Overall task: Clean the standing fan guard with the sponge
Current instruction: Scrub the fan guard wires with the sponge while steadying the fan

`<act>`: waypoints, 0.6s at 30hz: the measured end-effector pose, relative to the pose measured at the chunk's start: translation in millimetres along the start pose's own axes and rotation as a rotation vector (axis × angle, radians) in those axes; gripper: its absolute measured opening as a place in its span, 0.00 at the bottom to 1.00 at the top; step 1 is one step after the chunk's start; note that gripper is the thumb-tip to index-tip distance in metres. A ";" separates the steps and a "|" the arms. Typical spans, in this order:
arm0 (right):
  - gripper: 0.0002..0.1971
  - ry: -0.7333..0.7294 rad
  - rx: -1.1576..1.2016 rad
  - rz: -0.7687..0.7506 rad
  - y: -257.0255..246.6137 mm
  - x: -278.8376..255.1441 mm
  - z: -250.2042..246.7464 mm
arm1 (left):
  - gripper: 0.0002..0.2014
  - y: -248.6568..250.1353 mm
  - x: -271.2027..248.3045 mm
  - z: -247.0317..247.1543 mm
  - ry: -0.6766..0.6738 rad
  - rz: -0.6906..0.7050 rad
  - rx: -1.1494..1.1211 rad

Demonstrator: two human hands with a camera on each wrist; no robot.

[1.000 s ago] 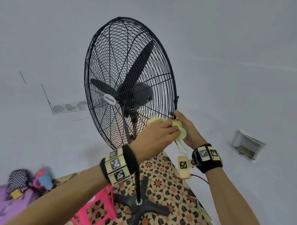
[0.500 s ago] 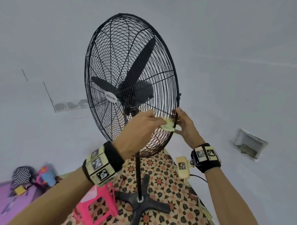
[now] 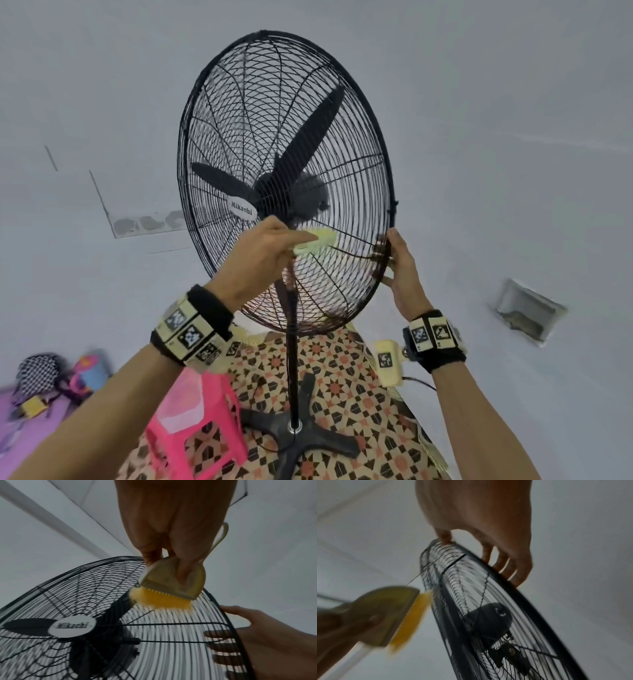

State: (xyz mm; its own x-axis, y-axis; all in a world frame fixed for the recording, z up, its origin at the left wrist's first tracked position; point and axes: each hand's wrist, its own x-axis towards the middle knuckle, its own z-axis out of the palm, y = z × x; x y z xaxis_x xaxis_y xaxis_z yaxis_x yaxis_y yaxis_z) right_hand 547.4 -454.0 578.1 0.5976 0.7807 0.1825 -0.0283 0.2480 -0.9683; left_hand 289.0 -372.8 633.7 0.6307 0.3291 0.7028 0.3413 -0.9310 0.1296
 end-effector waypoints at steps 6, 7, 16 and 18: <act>0.28 0.392 -0.558 -0.807 -21.0 -34.1 49.9 | 0.14 -30.1 -6.5 -5.9 0.261 -0.037 -0.192; 0.29 0.294 -0.656 -0.915 -23.5 -37.1 58.9 | 0.14 -28.5 -8.4 -4.5 0.264 -0.033 -0.219; 0.11 0.043 -1.055 -0.986 -3.2 -14.8 85.6 | 0.14 -29.5 -19.7 -19.0 0.110 0.050 -0.105; 0.11 0.076 -1.105 -0.966 -6.8 -13.2 90.8 | 0.12 -36.4 -16.1 -23.0 0.083 0.058 -0.026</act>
State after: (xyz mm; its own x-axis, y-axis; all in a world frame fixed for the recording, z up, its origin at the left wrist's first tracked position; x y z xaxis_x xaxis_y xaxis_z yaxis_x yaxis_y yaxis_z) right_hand 467.0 -414.0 597.7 0.0687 0.5303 0.8450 0.9908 0.0624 -0.1198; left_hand 250.4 -347.9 633.7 0.5888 0.2611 0.7649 0.2870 -0.9522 0.1041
